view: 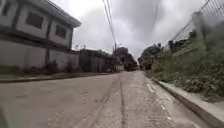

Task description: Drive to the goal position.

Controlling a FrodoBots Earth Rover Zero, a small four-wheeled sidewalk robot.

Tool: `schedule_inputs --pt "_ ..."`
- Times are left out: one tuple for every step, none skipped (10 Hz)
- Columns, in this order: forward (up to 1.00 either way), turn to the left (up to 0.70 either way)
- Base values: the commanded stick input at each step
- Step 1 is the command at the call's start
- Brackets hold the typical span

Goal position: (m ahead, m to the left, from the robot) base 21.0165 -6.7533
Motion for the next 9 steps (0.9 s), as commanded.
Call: schedule_inputs --pt "0.7 -0.35" --pt "0.7 -0.35" --pt "0.7 0.0" --pt "0.7 0.0" --pt "0.7 0.0" --pt "0.7 0.0" --pt "0.7 0.0" --pt "0.7 0.0" --pt "0.7 -0.03"
